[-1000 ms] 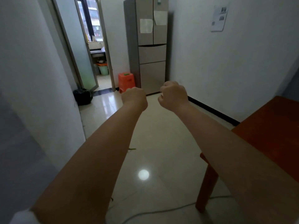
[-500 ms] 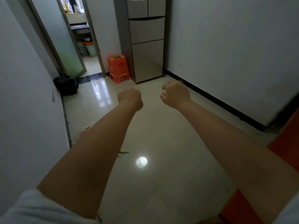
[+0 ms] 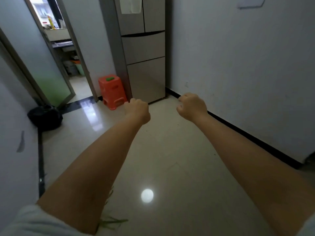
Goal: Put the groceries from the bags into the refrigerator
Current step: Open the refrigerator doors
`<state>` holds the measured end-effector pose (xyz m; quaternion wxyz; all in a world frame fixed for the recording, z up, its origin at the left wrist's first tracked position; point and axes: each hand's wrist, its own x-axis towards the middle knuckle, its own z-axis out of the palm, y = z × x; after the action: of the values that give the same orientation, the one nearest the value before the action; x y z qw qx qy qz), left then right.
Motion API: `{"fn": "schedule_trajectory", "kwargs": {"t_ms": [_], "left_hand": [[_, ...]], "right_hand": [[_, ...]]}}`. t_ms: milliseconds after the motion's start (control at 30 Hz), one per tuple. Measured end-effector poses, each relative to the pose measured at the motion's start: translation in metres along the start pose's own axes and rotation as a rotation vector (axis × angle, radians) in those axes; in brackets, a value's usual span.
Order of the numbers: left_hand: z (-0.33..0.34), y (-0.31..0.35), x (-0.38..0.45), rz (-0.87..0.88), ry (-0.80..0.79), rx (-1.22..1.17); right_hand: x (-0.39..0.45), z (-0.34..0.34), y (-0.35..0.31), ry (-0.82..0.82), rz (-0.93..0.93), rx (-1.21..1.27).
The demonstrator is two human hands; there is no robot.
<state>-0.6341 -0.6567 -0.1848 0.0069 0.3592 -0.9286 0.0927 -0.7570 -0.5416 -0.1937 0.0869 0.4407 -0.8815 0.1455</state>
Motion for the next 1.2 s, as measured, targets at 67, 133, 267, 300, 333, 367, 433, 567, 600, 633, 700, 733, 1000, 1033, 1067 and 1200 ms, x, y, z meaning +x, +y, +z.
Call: {"fn": "schedule_trajectory", "kwargs": {"t_ms": [67, 133, 267, 300, 333, 367, 433, 567, 600, 633, 700, 733, 1000, 1033, 1067, 1200], "left_hand": [[-0.003, -0.004, 0.062, -0.005, -0.009, -0.010], [-0.003, -0.004, 0.122, -0.015, -0.012, -0.020], [0.007, 0.005, 0.235, -0.001, -0.034, -0.023], [0.010, 0.009, 0.265, 0.000, -0.032, -0.020], [0.013, 0.013, 0.298, -0.002, -0.026, -0.017], [0.017, 0.017, 0.329, -0.007, -0.020, -0.016], [0.023, 0.025, 0.392, -0.019, -0.018, -0.021], [0.021, 0.039, 0.512, -0.044, -0.029, -0.018], [0.020, 0.040, 0.541, -0.044, -0.026, -0.014], [0.020, 0.040, 0.567, -0.046, -0.022, -0.014], [0.020, 0.041, 0.620, -0.048, -0.012, -0.013], [0.021, 0.040, 0.645, -0.052, -0.012, -0.013], [0.049, 0.011, 0.877, -0.130, -0.002, -0.006], [0.050, 0.005, 0.904, -0.134, -0.010, -0.001], [0.051, -0.001, 0.934, -0.137, -0.013, 0.001], [0.055, -0.025, 1.047, -0.160, -0.015, 0.002]], "right_hand": [[0.055, 0.008, 0.016, -0.003, 0.038, 0.003], [0.110, 0.017, 0.034, -0.002, 0.046, -0.021], [0.213, 0.041, 0.071, 0.010, 0.059, -0.036], [0.242, 0.049, 0.082, 0.012, 0.058, -0.045], [0.273, 0.057, 0.092, 0.014, 0.055, -0.056], [0.304, 0.066, 0.103, 0.016, 0.049, -0.065], [0.367, 0.081, 0.123, 0.023, 0.034, -0.068], [0.488, 0.103, 0.157, 0.031, -0.023, -0.094], [0.516, 0.107, 0.164, 0.037, -0.030, -0.100], [0.543, 0.110, 0.169, 0.040, -0.033, -0.099], [0.598, 0.120, 0.178, 0.037, -0.040, -0.091], [0.623, 0.126, 0.180, 0.026, -0.048, -0.093], [0.850, 0.202, 0.197, 0.034, -0.141, -0.115], [0.877, 0.209, 0.199, 0.029, -0.140, -0.114], [0.908, 0.215, 0.200, 0.025, -0.140, -0.109], [1.023, 0.232, 0.209, 0.036, -0.136, -0.063]]}}
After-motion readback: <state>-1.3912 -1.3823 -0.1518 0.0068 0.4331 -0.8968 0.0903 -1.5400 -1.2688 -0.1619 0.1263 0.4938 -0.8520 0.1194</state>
